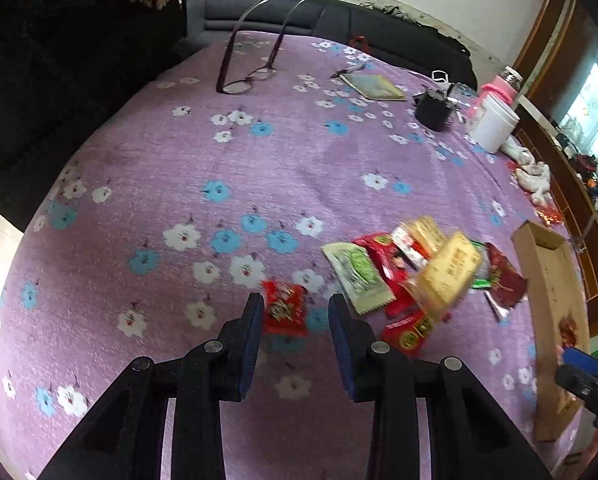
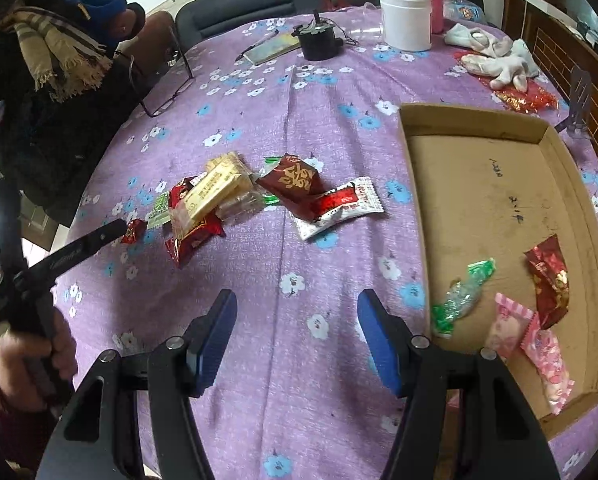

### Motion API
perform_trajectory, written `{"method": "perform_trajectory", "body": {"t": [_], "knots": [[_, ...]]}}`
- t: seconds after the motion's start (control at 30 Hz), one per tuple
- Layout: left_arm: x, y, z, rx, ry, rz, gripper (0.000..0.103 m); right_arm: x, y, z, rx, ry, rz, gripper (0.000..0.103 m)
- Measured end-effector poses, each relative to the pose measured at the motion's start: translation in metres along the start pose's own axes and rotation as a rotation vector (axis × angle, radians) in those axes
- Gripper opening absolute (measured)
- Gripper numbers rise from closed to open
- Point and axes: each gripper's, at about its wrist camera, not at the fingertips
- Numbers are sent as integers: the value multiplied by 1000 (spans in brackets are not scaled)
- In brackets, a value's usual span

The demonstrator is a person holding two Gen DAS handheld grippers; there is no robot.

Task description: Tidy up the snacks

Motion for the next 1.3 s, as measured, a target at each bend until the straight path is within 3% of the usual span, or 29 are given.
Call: {"method": "perform_trajectory", "body": {"t": [0.07, 0.23, 0.33, 0.4, 0.6, 0.87, 0.97, 1.23, 1.3], "knots": [[5, 2, 3, 0, 1, 8, 35, -18, -8, 11, -20, -40, 4, 54], [18, 2, 8, 19, 21, 19, 35, -109, -46, 57, 32, -270, -44, 54], [22, 3, 6, 26, 20, 30, 31, -125, -43, 58, 8, -296, -64, 54], [29, 1, 3, 34, 39, 14, 23, -117, -38, 50, 5, -272, -30, 54], [35, -9, -1, 99, 0, 59, 23, -65, -19, 33, -25, -131, 26, 54], [28, -4, -12, 137, -17, 46, 21, -11, 1, 47, -87, -46, 28, 54], [27, -3, -13, 152, -18, 39, 21, 17, -3, 58, -49, -2, 65, 54], [25, 3, -14, 156, -30, -7, 22, 71, -3, 81, -13, 74, 2, 53], [25, 4, -15, 162, -35, -21, 23, 84, -4, 81, -3, 102, -21, 44]]}}
Point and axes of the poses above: each gripper's, at about its wrist camera, not at the fingertips, and x roughly the way its jaws point, y to its left, z to its top, and after that the axes turned 2 degrees about z, right-handed
